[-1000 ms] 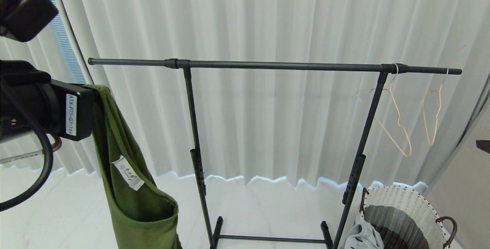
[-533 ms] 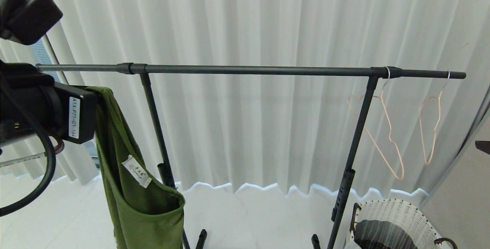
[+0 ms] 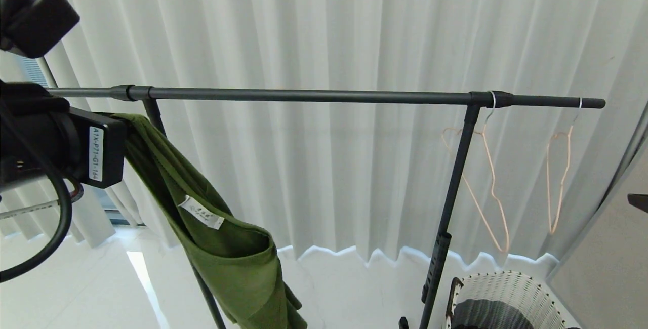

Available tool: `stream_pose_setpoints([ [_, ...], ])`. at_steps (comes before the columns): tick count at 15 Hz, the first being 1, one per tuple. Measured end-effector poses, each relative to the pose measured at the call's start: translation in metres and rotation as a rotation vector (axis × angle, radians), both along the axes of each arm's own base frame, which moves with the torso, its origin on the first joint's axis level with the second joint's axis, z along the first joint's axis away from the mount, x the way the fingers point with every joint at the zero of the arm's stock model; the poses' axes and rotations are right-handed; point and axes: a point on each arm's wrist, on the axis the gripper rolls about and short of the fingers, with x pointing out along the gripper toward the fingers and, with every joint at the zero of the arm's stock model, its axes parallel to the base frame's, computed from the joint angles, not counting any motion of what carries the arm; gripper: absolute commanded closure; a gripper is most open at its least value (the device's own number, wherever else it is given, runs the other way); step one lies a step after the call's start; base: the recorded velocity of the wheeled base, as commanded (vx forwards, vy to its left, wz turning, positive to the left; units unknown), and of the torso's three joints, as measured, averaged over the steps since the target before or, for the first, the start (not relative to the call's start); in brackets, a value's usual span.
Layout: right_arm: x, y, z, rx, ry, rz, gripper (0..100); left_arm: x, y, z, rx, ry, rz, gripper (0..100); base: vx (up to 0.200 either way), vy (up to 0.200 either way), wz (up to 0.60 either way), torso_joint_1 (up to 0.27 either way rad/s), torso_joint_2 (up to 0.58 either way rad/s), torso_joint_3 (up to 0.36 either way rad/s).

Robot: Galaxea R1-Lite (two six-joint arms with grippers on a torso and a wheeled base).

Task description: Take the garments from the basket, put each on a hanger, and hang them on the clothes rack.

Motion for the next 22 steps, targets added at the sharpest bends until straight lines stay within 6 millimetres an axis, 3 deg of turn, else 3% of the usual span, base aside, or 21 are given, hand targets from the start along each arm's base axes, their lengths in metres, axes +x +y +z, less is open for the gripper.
stream_pose_setpoints([
  [3, 0.007, -0.005, -0.003, -0.004, 0.017, -0.042, 0, 0.0, 0.0, 0.001, -0.002, -0.006, -0.003, 100, 0.0, 0.0, 0.0, 0.0, 0.0, 0.0],
  [9, 0.035, -0.014, -0.013, 0.012, 0.046, -0.098, 0, 0.004, -0.002, -0.001, 0.004, 0.005, 0.002, 100, 0.2, 0.0, 0.0, -0.001, 0.0, 0.002],
  [13, 0.061, -0.015, -0.016, 0.077, 0.012, -0.05, 0, 0.005, -0.003, -0.005, 0.01, 0.018, 0.001, 100, 0.0, 0.0, 0.0, 0.0, 0.0, 0.0],
  [18, 0.107, -0.023, -0.045, 0.121, 0.061, -0.209, 0, 0.007, -0.004, -0.007, 0.017, 0.025, 0.0, 100, 0.0, 0.0, 0.0, 0.0, 0.0, 0.0],
  [22, 0.124, -0.027, -0.064, 0.17, 0.119, -0.291, 0, 0.007, -0.005, -0.008, 0.019, 0.03, 0.0, 100, 0.0, 0.0, 0.0, 0.0, 0.0, 0.0],
])
